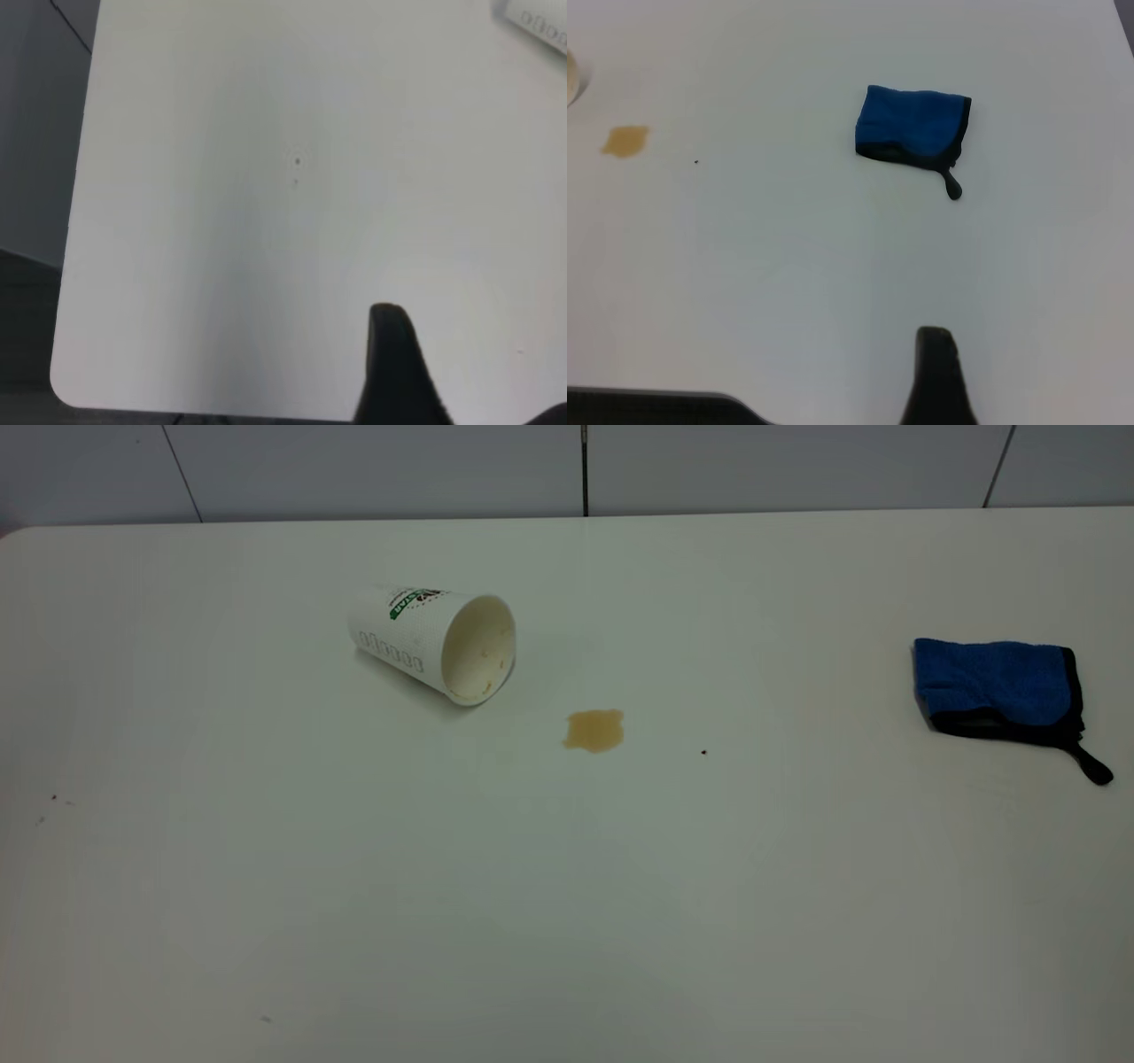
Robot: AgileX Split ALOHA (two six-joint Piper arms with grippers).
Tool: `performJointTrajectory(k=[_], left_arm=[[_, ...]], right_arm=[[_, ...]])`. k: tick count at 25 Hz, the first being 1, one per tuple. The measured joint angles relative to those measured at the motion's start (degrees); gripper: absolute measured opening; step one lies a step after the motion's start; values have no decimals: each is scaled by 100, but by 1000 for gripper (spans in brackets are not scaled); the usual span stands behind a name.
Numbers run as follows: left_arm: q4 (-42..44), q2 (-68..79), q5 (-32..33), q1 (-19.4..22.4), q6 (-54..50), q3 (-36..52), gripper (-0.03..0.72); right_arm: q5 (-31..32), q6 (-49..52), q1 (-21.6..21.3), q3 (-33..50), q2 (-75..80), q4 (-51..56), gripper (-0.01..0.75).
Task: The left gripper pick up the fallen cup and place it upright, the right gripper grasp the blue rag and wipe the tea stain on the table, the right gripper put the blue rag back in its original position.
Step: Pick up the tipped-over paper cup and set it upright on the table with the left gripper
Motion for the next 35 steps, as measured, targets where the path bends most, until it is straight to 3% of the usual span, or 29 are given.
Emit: performJointTrajectory(k=[3,7,11,16,20,23,27,35], left_arm=[[229,1089,-481,-33,0,-154,495],[738,2523,-884,-497,-64,-599,492],[1785,3746,-966,-1257,-809,-1355,492],[3518,5045,-511,-2386,-2303,-2141,492],[4466,6023,-290,-3270,-3287,-2626,492],[4878,6752,-286,-3708,-3650,-3029,492],[5038,7761,-302,-3980,-3637,-3761,492],[5105,9190,-440,-4126,-3212,-5156,492]], right_arm=[[0,0,0,0,0,0,590],[0,0,0,0,0,0,590],[0,0,0,0,0,0,590],[0,0,0,0,0,0,590],[0,0,0,0,0,0,590],[0,0,0,0,0,0,590],[0,0,0,0,0,0,590],[0,0,0,0,0,0,590]])
